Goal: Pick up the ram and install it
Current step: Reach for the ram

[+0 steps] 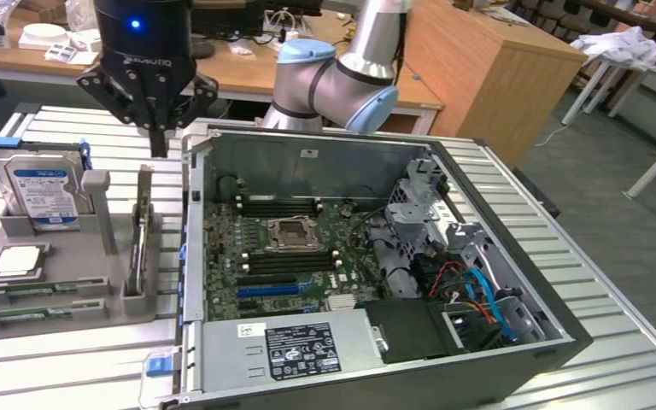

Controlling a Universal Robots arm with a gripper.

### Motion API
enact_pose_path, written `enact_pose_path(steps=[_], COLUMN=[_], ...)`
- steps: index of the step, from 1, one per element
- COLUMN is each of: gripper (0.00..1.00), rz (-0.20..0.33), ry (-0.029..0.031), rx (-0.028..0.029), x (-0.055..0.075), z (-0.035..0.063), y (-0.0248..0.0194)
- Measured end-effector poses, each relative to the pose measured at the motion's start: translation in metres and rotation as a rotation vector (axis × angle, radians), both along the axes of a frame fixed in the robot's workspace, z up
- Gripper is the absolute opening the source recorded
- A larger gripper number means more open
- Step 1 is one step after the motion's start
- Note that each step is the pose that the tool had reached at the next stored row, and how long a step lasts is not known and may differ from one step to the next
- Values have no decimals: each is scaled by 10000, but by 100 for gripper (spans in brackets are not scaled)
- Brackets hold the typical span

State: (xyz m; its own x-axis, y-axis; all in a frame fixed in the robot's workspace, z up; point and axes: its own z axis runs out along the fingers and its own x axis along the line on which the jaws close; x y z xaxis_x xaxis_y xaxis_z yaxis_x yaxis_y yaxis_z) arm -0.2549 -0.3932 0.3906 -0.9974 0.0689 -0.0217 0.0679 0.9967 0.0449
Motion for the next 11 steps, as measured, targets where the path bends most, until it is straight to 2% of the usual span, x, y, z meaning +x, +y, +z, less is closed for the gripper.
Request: enact_pose_path(steps=[11], gripper=[11], rz=[10], ry=[8], rx=[1], x=[-194], z=[-6], y=[3])
